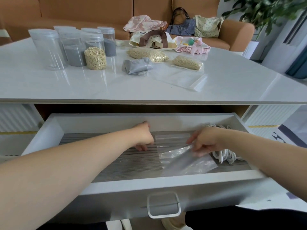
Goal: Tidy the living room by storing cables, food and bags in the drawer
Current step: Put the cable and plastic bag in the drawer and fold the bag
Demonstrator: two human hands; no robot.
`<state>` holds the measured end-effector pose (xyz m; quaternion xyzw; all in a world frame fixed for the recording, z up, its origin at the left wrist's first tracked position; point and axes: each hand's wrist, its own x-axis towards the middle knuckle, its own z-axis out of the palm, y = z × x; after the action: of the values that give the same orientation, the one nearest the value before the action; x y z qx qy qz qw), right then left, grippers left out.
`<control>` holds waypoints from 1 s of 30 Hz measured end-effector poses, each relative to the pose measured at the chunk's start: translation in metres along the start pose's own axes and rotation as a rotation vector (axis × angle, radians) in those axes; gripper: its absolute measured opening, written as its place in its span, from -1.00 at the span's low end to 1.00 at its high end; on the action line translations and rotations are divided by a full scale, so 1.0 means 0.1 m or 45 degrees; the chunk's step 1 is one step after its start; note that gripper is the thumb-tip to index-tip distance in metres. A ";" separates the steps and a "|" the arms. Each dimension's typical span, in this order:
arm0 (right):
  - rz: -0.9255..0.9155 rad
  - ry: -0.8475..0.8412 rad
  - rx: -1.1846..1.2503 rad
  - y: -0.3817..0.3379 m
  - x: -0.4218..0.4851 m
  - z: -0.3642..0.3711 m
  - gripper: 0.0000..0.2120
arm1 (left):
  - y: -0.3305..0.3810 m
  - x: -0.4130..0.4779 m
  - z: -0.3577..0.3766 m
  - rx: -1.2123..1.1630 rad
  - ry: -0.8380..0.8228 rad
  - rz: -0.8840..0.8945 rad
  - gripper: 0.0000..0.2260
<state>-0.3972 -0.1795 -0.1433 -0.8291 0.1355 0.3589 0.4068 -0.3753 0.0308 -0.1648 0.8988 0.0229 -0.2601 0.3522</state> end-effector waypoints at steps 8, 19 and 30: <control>-0.103 0.154 -1.554 -0.05 -0.09 0.25 -0.09 | -0.06 -0.03 0.20 1.182 -0.248 0.500 -0.22; -0.355 0.187 -1.508 -0.21 -0.07 0.16 -0.32 | 0.08 -0.15 0.07 1.085 -0.167 0.636 -0.37; -0.530 0.106 -1.240 -0.68 -0.58 -0.20 -0.75 | 0.57 -0.58 -0.53 0.952 -0.138 0.624 -0.62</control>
<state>-0.3933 -0.1558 -0.0554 -0.9448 -0.1983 0.2588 0.0317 -0.3885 0.0300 -0.0685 0.9283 -0.3047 -0.2060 0.0550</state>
